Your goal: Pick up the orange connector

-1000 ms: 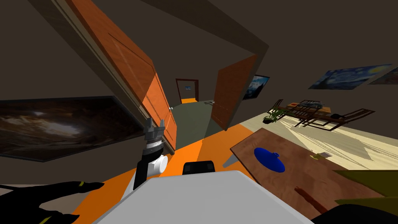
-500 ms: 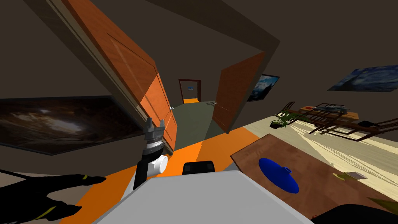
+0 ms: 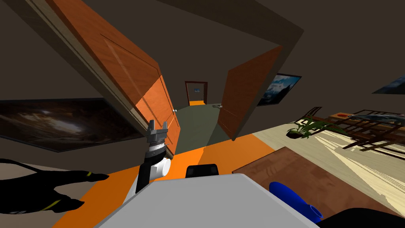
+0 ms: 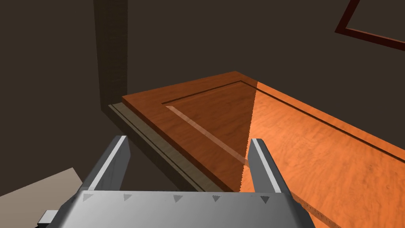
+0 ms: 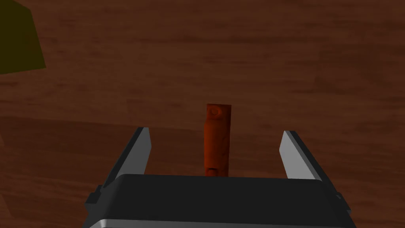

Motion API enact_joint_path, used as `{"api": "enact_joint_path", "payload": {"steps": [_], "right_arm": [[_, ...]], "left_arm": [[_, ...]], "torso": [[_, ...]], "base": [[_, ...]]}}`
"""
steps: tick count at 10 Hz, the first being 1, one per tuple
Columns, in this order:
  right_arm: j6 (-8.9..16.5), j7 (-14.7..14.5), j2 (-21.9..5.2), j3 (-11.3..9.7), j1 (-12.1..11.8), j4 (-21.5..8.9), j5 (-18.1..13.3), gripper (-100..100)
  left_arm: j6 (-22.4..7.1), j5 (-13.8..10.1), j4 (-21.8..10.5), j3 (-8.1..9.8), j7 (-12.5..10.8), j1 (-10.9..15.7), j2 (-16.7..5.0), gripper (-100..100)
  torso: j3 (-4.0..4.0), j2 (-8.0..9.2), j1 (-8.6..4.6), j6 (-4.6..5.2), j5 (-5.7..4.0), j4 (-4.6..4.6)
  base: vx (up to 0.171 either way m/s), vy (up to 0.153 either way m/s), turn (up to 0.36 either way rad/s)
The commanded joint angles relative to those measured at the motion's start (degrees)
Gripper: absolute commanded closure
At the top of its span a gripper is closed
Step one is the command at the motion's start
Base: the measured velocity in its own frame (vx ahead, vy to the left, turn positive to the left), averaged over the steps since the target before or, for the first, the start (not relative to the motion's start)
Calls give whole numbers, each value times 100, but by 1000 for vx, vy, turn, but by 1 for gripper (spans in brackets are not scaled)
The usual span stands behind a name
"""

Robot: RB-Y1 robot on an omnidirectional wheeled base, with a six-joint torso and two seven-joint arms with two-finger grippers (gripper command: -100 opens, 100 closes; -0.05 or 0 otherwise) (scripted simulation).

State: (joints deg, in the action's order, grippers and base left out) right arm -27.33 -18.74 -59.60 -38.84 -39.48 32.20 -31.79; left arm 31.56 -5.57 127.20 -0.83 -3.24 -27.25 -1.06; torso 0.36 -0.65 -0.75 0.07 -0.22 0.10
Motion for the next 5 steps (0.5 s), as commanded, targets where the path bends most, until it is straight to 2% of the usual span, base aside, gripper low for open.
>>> {"api": "enact_joint_path", "payload": {"steps": [1,2,3,4,5], "right_arm": [[-139,-54,170,-41,123,-145,-86,-100],[-29,-20,85,-21,29,-9,-47,-100],[-36,-24,93,-22,33,-6,-51,0],[91,-42,279,-39,113,-76,-77,-100],[91,-42,279,-39,113,-76,-77,-100]], "left_arm": [[0,0,0,0,0,0,0,0],[0,0,0,-1,0,0,1,0],[0,0,0,-1,0,1,1,0],[0,0,0,-1,0,1,1,0],[0,0,0,-1,0,2,1,0]], "torso": [[0,0,0,0,0,0],[-2,3,31,2,8,0],[-12,24,49,4,14,-3],[-23,42,57,5,16,-8],[-31,55,49,5,13,-11]], "base": [[131,-49,77],[58,-14,15],[11,-6,1],[-11,-34,40],[-29,-43,24]]}}
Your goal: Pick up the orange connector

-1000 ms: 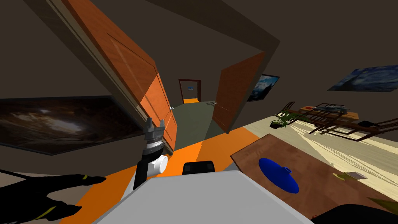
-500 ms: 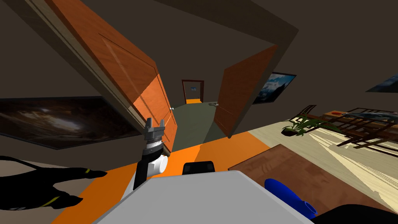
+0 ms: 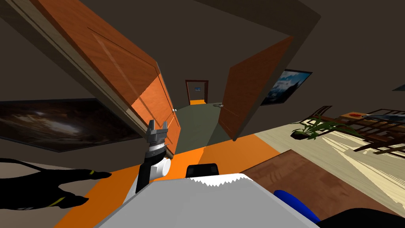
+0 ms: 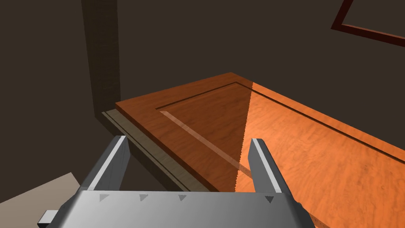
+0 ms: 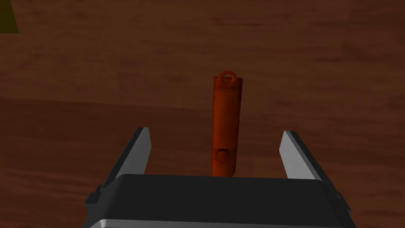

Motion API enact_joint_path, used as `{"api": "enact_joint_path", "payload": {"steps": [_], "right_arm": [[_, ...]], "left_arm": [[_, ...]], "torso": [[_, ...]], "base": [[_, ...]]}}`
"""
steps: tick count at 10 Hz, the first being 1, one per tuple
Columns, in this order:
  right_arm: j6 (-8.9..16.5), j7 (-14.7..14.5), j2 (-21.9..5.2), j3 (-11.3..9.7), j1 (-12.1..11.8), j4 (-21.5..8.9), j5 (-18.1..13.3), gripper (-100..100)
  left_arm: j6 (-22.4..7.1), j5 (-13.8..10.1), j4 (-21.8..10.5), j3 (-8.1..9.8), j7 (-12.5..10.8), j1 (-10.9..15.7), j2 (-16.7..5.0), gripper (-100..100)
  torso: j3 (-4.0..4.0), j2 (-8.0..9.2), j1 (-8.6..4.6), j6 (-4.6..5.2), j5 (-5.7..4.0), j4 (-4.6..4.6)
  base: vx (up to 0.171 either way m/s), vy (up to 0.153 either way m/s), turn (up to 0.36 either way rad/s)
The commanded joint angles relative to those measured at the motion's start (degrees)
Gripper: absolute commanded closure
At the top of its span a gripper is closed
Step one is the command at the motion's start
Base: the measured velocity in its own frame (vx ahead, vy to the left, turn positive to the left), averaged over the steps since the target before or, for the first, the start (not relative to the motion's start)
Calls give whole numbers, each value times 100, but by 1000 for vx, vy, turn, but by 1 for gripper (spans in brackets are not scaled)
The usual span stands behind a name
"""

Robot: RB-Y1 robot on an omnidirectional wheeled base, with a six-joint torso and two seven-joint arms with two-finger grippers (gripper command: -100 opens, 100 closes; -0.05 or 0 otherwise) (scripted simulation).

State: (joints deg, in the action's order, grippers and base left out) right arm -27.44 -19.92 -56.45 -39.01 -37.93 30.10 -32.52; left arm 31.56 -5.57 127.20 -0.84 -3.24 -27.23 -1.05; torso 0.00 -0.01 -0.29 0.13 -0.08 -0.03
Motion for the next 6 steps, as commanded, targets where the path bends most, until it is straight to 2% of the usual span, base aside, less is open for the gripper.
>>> {"api": "enact_joint_path", "payload": {"steps": [1,2,3,6], "right_arm": [[178,64,77,-33,5,91,-19,-100],[119,48,28,-20,-22,104,-9,-100],[146,56,33,-22,-24,113,-9,100],[135,53,34,-24,-25,116,-11,100]], "left_arm": [[0,0,0,0,0,0,0,0],[0,0,0,0,0,0,0,0],[0,0,0,0,0,0,0,0],[0,0,0,0,0,0,0,0]], "torso": [[0,0,0,0,0,0],[-3,5,0,0,-1,-1],[-1,1,6,0,1,-1],[2,-6,12,1,4,0]], "base": [[-38,-41,31],[-17,-19,9],[0,0,0],[0,0,0]]}}
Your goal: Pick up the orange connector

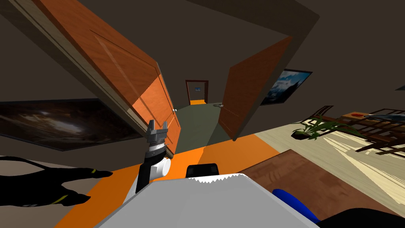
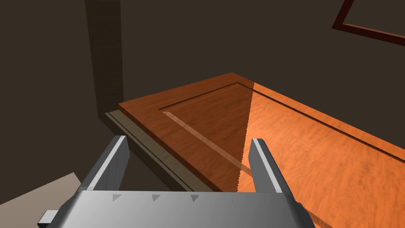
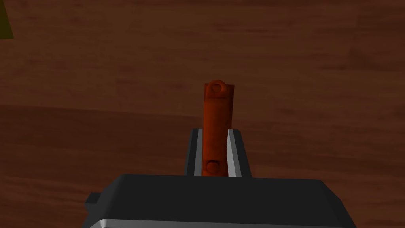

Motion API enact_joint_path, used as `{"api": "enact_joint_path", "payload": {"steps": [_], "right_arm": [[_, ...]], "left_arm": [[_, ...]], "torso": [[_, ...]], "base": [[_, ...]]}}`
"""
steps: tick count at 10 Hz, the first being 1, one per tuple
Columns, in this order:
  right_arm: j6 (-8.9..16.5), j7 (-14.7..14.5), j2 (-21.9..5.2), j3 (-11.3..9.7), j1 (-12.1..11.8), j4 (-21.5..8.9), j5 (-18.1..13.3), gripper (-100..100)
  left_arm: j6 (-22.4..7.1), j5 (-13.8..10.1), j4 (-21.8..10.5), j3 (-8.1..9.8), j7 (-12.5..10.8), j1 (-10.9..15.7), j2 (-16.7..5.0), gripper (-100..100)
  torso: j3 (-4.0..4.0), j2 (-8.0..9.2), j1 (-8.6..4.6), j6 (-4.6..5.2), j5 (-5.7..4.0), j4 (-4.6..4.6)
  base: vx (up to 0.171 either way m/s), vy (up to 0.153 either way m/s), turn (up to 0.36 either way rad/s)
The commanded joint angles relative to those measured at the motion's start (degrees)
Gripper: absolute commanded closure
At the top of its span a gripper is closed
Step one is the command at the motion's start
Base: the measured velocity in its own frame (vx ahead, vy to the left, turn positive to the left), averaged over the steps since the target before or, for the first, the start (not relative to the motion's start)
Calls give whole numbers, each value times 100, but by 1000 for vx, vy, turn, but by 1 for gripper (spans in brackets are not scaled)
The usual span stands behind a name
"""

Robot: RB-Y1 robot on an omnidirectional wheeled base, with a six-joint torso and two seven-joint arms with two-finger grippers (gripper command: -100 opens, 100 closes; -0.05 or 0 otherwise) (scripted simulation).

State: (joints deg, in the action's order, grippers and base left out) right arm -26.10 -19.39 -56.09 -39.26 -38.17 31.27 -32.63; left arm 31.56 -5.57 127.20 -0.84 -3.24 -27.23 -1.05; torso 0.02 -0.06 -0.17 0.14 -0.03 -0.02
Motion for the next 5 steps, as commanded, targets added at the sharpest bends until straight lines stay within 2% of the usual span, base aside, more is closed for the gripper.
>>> {"api": "enact_joint_path", "payload": {"steps": [1,2,3,4,5], "right_arm": [[0,0,0,0,0,0,0,100],[-2,0,0,0,0,1,0,0],[-107,34,-184,13,-65,59,24,100],[-158,41,-259,20,-97,88,34,100],[-65,72,-220,0,-93,130,22,100]], "left_arm": [[0,0,0,0,0,0,0,0],[0,0,0,0,0,0,0,0],[0,0,0,0,0,0,0,0],[0,0,0,0,0,0,0,0],[0,0,0,0,0,0,0,0]], "torso": [[0,0,0,0,0,0],[0,0,0,0,0,0],[-1,1,-1,0,-1,0],[4,-6,12,0,6,2],[5,-10,22,0,7,2]], "base": [[0,0,0],[0,0,0],[25,36,-46],[30,58,-46],[11,25,-8]]}}
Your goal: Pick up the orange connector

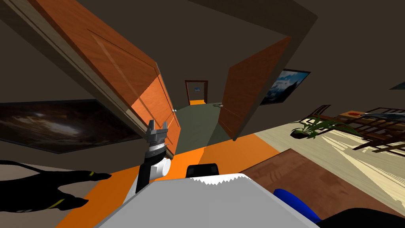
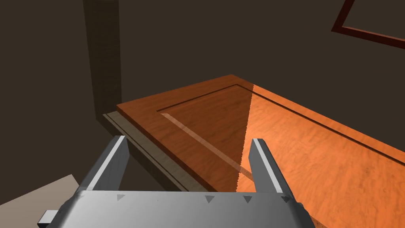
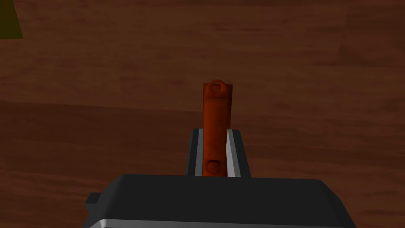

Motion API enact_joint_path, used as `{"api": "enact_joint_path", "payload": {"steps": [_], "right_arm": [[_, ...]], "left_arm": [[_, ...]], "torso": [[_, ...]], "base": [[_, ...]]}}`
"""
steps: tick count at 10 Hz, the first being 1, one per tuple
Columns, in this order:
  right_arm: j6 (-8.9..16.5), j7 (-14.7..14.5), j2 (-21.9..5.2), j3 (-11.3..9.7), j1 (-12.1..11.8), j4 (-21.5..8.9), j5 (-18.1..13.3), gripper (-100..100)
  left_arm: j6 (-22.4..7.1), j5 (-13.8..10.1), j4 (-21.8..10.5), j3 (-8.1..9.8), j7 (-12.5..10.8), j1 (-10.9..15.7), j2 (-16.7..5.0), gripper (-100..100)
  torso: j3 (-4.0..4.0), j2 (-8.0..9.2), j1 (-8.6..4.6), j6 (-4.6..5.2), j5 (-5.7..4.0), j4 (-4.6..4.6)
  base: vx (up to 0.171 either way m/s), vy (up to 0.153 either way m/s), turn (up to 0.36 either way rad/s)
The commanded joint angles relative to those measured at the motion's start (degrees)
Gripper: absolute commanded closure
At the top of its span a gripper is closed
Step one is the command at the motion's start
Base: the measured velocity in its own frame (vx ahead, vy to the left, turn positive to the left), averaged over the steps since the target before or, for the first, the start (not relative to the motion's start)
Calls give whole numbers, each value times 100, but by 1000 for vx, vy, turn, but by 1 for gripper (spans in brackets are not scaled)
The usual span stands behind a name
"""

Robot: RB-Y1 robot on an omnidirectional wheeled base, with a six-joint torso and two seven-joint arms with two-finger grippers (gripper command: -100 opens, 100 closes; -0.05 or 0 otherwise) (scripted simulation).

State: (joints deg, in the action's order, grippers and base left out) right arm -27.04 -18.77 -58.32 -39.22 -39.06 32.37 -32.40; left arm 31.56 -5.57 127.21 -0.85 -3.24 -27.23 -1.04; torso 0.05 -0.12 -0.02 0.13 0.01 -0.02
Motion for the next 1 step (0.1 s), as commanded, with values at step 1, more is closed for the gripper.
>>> {"api": "enact_joint_path", "payload": {"steps": [1], "right_arm": [[0,0,0,0,0,0,0,0]], "left_arm": [[0,0,0,0,0,0,0,0]], "torso": [[0,0,0,0,0,0]], "base": [[0,0,0]]}}
